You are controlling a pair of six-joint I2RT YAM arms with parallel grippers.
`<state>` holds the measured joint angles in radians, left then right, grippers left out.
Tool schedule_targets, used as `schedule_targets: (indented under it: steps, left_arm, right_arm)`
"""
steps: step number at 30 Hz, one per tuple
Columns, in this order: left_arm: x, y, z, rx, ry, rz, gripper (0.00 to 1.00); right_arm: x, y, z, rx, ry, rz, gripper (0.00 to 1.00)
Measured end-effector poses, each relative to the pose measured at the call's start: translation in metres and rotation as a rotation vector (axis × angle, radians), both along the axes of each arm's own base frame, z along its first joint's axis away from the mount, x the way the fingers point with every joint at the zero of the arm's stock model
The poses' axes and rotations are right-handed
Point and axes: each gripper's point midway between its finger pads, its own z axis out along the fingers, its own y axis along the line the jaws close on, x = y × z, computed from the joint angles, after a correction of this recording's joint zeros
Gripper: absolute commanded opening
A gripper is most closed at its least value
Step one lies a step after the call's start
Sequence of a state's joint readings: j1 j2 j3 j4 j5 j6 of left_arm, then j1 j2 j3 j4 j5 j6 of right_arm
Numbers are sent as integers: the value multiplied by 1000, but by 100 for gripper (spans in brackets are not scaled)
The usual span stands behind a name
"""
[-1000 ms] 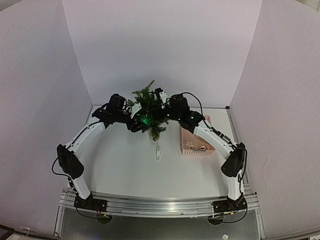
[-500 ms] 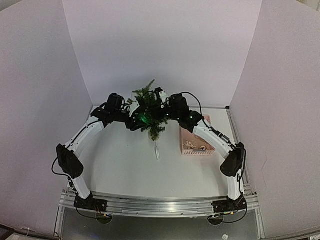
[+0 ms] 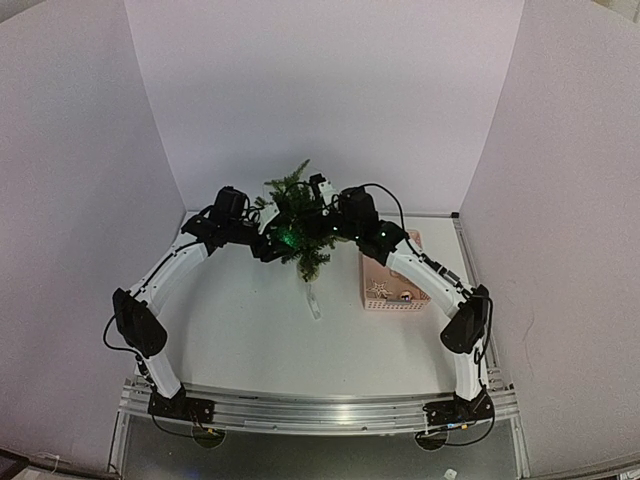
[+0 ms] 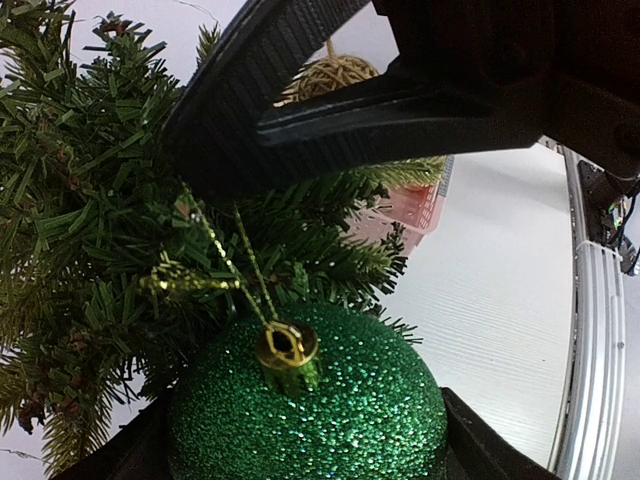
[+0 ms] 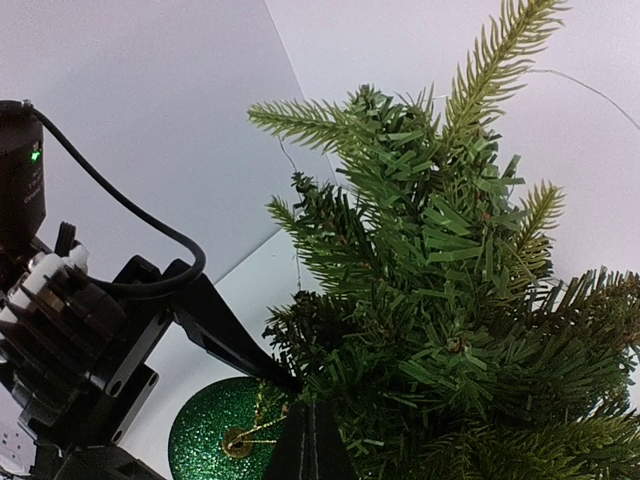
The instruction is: Decorate the small christmas tree
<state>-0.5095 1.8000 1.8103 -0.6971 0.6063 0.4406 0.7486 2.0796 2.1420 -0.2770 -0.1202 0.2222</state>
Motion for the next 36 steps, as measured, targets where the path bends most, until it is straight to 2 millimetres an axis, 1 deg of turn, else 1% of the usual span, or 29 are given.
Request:
schedule_targets:
  steps: [16, 25, 32, 36]
  left_arm:
    - [2, 3, 0, 3, -9, 2, 38]
    - [5, 6, 0, 0, -1, 14, 38]
    - [5, 6, 0, -2, 5, 18, 38]
    - [5, 8, 0, -14, 27, 25, 36]
  right_arm:
    - [-1, 2, 7, 14, -18, 9, 0]
    - [4, 5, 0, 7, -21, 1, 0]
    - [4, 5, 0, 10, -18, -1, 0]
    - [4, 5, 0, 13, -13, -2, 0]
